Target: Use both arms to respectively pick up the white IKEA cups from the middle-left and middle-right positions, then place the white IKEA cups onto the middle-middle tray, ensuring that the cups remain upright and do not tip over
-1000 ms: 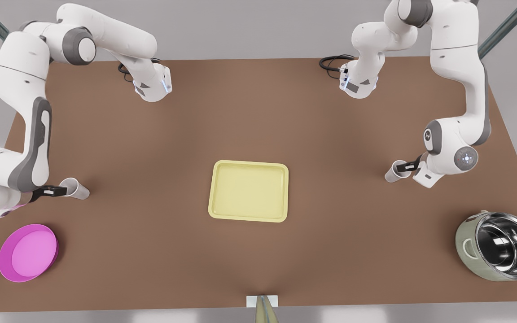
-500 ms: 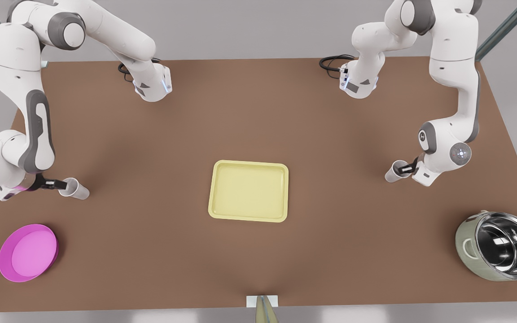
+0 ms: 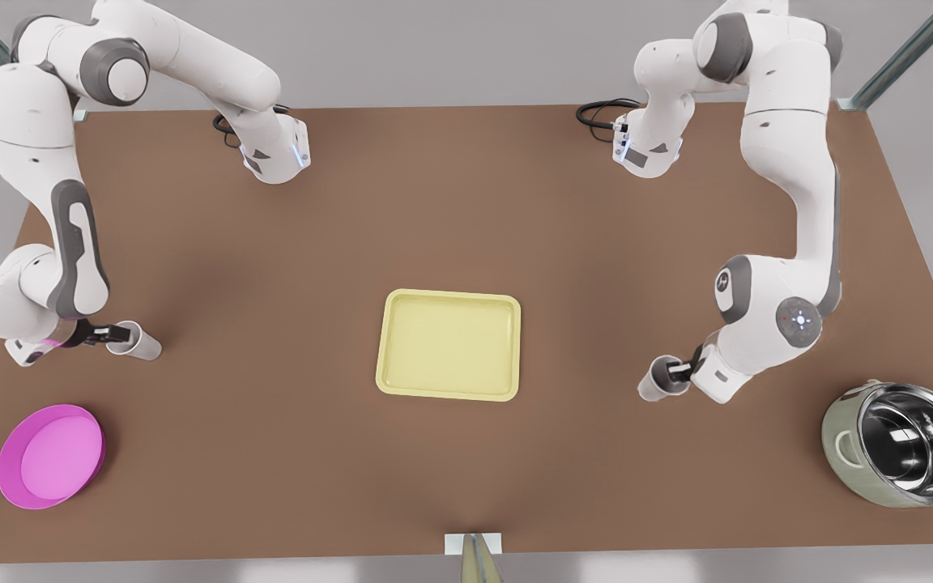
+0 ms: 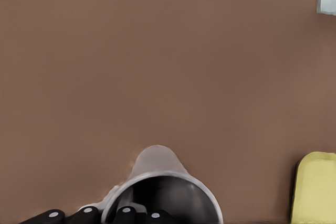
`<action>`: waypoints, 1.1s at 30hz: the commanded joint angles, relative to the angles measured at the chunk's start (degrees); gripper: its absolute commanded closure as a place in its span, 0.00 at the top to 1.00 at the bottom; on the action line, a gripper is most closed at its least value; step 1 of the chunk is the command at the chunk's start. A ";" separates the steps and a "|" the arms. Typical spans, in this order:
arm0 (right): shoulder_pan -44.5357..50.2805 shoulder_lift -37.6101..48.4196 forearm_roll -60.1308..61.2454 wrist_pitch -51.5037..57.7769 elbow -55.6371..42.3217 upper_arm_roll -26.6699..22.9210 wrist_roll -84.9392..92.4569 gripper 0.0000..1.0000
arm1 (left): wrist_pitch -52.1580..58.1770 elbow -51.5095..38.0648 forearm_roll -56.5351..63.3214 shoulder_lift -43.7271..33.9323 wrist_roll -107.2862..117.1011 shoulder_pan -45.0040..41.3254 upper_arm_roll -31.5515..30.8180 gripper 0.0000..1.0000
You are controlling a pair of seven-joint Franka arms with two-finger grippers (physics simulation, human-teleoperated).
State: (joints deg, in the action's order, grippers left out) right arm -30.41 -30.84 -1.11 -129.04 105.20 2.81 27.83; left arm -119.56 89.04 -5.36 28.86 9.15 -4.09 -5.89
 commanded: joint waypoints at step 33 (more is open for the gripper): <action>26.71 -3.34 6.12 13.46 -15.73 16.09 1.88 0.21 | -8.85 -11.87 -0.27 18.42 61.07 -19.12 -5.18 1.00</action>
State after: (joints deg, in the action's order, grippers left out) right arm -4.83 -33.56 3.65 -116.01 90.40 18.89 33.46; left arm -129.77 77.17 -6.31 47.41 57.79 -23.24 -11.03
